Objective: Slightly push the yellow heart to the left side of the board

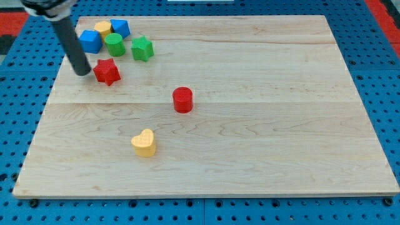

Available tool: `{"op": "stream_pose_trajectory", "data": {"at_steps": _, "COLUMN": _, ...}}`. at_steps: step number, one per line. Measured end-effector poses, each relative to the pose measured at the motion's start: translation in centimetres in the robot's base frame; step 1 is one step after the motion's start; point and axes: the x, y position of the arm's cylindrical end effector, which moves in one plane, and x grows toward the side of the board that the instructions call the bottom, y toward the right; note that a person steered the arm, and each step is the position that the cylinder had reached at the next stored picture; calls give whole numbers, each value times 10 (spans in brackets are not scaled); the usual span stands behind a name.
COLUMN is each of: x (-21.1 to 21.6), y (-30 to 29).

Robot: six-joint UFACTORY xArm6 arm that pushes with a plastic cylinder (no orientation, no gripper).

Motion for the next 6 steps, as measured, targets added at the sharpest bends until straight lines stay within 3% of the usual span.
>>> {"op": "stream_pose_trajectory", "data": {"at_steps": 2, "x": 1, "y": 152}}
{"op": "stream_pose_trajectory", "data": {"at_steps": 3, "x": 1, "y": 174}}
{"op": "stream_pose_trajectory", "data": {"at_steps": 4, "x": 0, "y": 169}}
{"op": "stream_pose_trajectory", "data": {"at_steps": 6, "x": 3, "y": 90}}
